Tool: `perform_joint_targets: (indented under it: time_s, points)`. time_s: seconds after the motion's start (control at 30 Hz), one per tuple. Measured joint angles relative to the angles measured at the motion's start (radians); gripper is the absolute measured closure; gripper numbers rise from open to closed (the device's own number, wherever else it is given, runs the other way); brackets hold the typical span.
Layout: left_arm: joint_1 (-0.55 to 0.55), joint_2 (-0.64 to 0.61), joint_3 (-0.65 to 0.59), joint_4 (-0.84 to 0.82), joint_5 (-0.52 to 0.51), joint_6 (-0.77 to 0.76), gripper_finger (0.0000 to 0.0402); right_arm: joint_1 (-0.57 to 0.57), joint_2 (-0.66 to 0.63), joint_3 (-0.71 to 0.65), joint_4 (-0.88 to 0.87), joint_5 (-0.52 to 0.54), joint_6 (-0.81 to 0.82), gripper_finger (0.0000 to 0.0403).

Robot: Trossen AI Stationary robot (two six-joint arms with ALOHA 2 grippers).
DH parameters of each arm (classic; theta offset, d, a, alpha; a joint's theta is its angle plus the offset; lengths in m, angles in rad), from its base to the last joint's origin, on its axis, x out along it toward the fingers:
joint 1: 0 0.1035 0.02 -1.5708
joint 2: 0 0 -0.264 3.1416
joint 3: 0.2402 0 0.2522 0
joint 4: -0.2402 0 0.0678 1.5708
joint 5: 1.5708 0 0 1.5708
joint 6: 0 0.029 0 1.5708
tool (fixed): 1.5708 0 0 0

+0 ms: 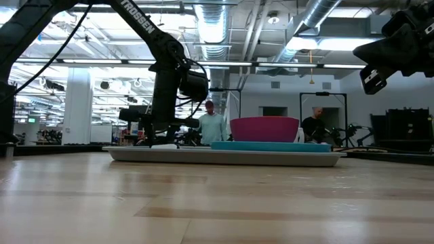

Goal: Set up tray
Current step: Adjust the blue fork on top of the black napkin

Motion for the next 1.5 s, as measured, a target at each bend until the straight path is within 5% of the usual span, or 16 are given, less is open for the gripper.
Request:
perform_joint_targets:
  time_s: [1.5]
  points:
    - [0.012, 0.002, 0.094, -0.080, -0.035, 0.069, 0.0280, 0.000, 0.000, 0.000, 0.000, 0.000, 0.000, 0.0403]
